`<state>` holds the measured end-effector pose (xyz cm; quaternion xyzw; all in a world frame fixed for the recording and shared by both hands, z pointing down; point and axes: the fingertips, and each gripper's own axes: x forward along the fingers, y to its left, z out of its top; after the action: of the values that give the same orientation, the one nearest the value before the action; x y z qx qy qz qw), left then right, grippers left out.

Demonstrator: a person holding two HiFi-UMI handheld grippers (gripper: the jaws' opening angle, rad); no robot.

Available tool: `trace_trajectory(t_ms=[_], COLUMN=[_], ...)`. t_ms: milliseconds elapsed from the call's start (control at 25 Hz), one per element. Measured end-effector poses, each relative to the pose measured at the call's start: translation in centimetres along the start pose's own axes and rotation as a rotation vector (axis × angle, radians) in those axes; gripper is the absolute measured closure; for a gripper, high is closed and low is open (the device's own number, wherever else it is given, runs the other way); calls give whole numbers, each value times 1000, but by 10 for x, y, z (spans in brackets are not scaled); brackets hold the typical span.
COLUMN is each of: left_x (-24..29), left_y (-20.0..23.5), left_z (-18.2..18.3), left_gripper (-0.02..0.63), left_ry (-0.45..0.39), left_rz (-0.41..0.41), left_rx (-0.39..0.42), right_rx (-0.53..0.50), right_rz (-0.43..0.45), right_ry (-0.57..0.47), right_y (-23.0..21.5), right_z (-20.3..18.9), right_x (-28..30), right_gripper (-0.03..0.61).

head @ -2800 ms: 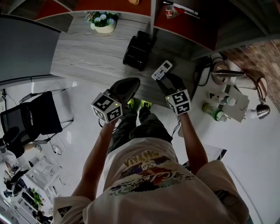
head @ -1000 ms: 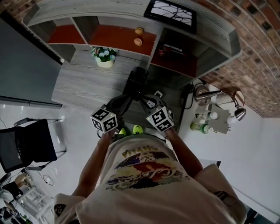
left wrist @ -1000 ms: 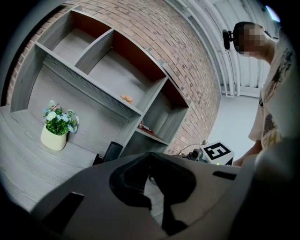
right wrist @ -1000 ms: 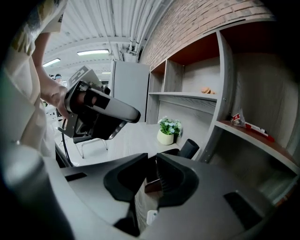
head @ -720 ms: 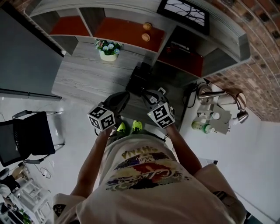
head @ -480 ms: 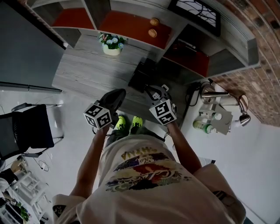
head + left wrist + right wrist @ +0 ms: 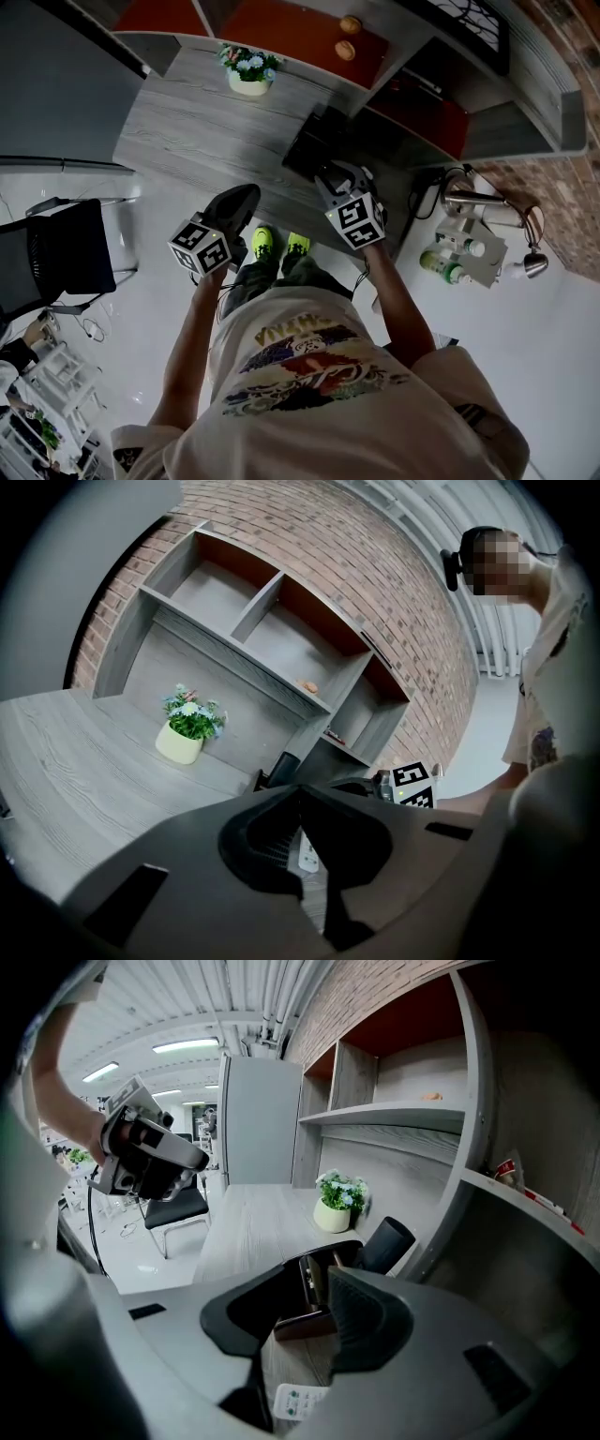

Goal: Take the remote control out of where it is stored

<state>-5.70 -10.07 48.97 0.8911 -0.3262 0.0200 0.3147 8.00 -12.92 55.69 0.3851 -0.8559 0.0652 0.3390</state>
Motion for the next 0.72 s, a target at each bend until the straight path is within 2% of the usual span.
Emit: trace_trajectory(t_ms=[480,720], left_x=[-11,-18], left_y=[-6,-5], left_z=[-12,-13], left_gripper=[609,609], left_ry=[-9,-26], left_rz=[40,63], left_rx=[-38,-56], right_rx=[-31,-30], right_rz=[26,23], right_ry=[36,21], right_y=[-8,-12], right_z=[-16,-14], right_x=[24,33], right_gripper=[456,456])
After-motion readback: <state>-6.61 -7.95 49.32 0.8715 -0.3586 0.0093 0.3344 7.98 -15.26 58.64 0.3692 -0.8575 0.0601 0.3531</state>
